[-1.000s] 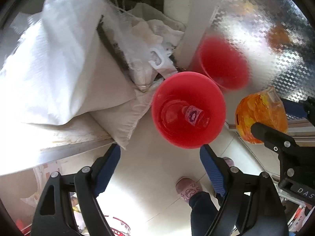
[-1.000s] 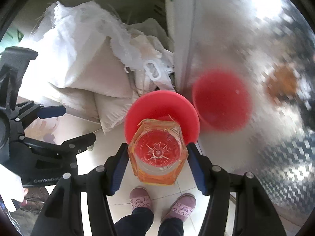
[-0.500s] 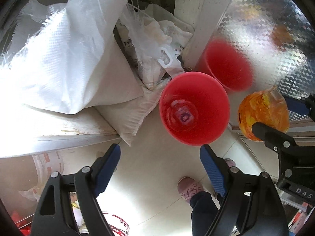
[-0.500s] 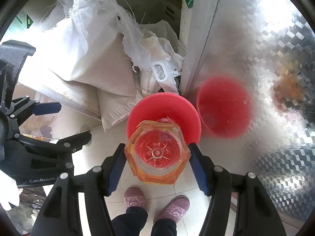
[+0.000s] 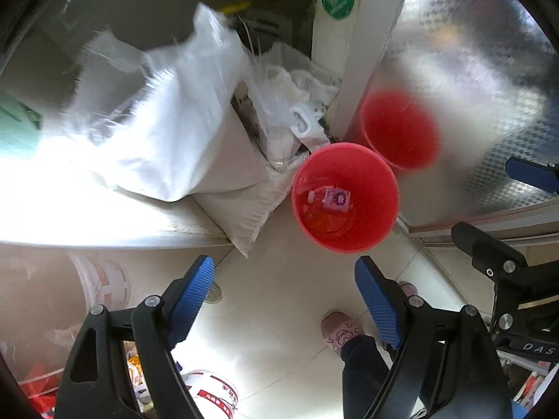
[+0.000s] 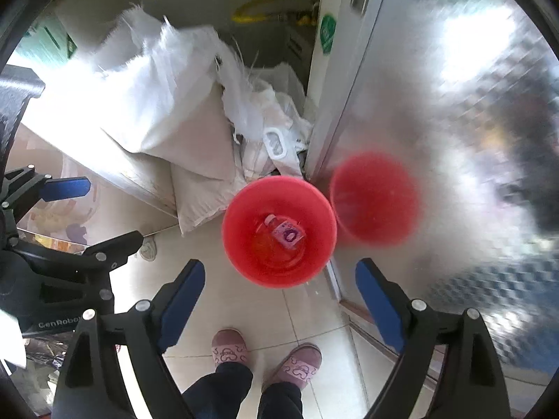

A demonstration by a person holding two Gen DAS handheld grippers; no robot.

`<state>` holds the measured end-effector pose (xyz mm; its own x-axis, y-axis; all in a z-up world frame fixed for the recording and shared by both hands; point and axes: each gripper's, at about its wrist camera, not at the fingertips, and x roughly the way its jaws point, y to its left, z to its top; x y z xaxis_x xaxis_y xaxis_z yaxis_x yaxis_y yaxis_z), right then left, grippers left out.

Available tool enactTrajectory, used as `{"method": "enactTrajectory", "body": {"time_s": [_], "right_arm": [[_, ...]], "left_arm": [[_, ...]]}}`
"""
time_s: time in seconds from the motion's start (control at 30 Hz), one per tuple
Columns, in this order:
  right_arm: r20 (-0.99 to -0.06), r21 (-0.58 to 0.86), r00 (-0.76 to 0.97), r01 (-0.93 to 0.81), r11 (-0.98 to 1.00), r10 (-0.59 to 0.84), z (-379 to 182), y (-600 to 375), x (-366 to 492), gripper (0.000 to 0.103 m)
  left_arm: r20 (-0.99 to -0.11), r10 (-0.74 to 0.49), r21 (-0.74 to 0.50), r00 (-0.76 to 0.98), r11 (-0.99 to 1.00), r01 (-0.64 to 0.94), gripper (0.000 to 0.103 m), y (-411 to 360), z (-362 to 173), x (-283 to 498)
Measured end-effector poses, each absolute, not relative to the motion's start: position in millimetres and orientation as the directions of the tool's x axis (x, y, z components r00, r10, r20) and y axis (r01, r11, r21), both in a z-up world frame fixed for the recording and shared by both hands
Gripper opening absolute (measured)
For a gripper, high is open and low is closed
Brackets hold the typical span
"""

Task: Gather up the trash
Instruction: 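Raise both tools back up to the counter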

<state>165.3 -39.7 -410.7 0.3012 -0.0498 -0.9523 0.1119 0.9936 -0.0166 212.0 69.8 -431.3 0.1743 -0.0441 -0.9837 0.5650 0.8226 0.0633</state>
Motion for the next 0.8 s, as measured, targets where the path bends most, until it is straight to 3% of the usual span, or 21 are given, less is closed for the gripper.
{"method": "enactTrajectory", "body": {"time_s": [0.5,0.8], "right_arm": [[-0.91,-0.039,0.405,0.124,0.992,-0.087,-222,-13,116,0.087],[-0.848,-0.08,0.508,0.157,0.984,-0.15,-150,-13,93,0.087]], "left_arm": [[-0.951,-0.133,0.021,0.278,0.872,0.489,0.081,95,-233,170],[-0.91,-0.217,-0.013,0.352,0.867,0.499,0.082,96,-151,153]]}}
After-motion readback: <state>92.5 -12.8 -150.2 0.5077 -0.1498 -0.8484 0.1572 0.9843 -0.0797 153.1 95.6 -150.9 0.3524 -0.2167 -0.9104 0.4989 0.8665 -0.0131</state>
